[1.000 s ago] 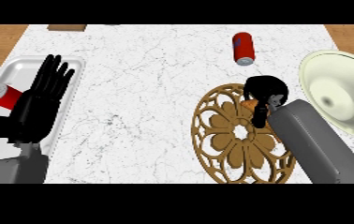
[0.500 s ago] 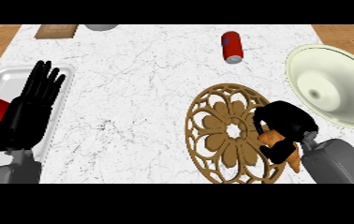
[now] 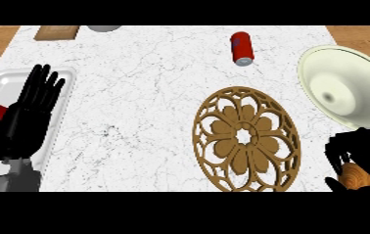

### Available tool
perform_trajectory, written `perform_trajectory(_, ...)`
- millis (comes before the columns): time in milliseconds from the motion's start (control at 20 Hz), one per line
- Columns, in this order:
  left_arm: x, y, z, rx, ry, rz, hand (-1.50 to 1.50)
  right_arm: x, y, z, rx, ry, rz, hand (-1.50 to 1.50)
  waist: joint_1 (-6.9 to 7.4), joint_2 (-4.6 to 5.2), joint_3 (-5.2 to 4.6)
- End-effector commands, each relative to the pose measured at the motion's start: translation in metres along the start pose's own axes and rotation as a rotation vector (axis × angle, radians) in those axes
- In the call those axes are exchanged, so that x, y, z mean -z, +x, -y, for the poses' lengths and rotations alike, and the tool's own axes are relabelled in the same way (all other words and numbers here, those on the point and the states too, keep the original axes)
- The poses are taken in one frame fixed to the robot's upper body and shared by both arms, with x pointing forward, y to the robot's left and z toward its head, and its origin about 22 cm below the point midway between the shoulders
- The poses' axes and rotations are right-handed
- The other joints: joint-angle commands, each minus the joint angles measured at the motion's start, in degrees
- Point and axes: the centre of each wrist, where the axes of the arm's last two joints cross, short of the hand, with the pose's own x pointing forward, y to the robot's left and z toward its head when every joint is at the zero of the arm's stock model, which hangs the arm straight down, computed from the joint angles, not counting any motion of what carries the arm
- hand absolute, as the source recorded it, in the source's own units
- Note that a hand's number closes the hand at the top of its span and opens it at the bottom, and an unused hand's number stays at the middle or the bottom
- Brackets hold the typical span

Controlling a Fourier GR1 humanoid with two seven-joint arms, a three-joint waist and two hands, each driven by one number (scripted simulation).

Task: Pick the croissant from the placemat and place it in the bowl

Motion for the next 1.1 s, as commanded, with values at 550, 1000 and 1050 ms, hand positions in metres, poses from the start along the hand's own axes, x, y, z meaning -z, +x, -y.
perform_trajectory(550,0.008,0.005,0.009,-0.009,-0.066,-0.001,0.0,-0.104,-0.029,0.11,0.057,-0.483,-0.3,1.5,2.69,0.54,-0.01)
perform_trajectory(1000,0.013,0.004,0.027,-0.015,-0.093,0.007,0.0,-0.065,-0.099,0.125,0.176,-0.582,-0.408,1.5,5.05,1.06,0.04)
perform_trajectory(1050,-0.006,-0.014,0.022,-0.033,-0.072,-0.003,0.0,-0.057,-0.095,0.13,0.202,-0.599,-0.388,1.5,5.06,0.97,0.01)
